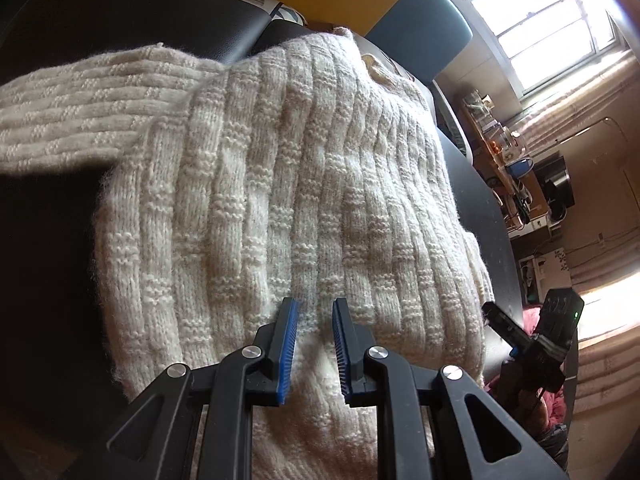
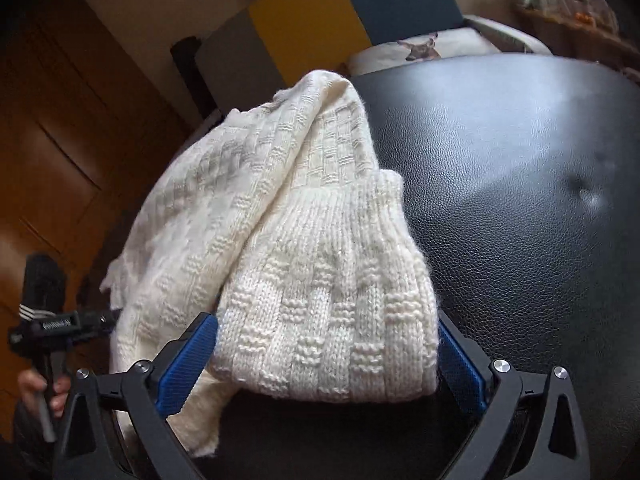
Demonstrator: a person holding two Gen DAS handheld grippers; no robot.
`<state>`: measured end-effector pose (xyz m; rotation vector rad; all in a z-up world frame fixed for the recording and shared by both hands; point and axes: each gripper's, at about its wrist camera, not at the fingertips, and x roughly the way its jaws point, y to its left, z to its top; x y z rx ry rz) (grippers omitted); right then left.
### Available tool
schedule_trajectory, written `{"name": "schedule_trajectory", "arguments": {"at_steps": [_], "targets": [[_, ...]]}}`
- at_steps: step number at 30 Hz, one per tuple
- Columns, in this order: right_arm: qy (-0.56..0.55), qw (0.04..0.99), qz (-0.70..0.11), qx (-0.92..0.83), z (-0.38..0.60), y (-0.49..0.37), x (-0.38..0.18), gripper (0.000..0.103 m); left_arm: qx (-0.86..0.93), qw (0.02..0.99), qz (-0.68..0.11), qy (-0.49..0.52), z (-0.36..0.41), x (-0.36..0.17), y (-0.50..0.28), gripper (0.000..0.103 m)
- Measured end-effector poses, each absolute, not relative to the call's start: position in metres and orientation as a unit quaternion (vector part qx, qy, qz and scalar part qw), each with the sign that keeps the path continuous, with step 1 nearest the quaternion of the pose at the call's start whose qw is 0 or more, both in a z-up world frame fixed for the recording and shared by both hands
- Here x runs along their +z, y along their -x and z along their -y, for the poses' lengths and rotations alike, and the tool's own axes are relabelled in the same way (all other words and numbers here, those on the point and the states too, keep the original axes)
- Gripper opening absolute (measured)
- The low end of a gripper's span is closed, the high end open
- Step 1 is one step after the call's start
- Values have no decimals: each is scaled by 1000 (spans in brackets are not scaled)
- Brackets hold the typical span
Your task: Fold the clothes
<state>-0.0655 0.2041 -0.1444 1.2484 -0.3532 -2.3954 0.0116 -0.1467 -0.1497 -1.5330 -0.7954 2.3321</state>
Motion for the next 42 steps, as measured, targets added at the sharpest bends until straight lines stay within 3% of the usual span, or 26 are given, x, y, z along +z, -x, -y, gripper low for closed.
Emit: {"name": "schedule_trajectory", "arguments": {"at_steps": [8,9,10,12,15,21,24,27,34,35,36,37,39,42], "targets": [[-463,176,57,-867,-184,66,-149,102,800,114,264,526,144,-151,-15,17],[-462,167,40,-870,-182,64,-147,89,801,113,262,526,143,-151,-15,17],[-461,158,25,-873,-181,62,-143,58,802,112,259,526,142,-151,-16,17],[-439,135,11,-888,-196,61,-118,35,804,109,254,527,141,-150,-15,17],[-407,100,-10,-908,-220,59,-80,22,808,106,241,526,139,-146,-12,17],[-338,30,-52,-939,-267,55,-4,12,827,120,199,512,129,-126,-6,17],[-302,-7,-74,-950,-291,54,33,12,826,118,182,520,124,-127,1,17],[-313,-68,-79,-944,-331,70,34,12,815,106,160,546,120,-141,12,17],[-406,-145,8,-902,-409,108,-42,16,829,81,121,540,116,-116,24,14],[-404,-145,31,-903,-415,104,-45,20,837,95,117,526,111,-103,21,14],[-399,-144,53,-904,-420,99,-47,35,848,134,110,501,99,-85,14,16],[-383,-140,60,-911,-418,93,-42,63,857,174,101,475,86,-66,7,19],[-349,-127,75,-925,-414,79,-33,88,860,242,74,444,59,-43,-8,22],[-329,-51,94,-938,-388,58,-26,90,836,327,-28,440,-11,-38,-36,24]]}}
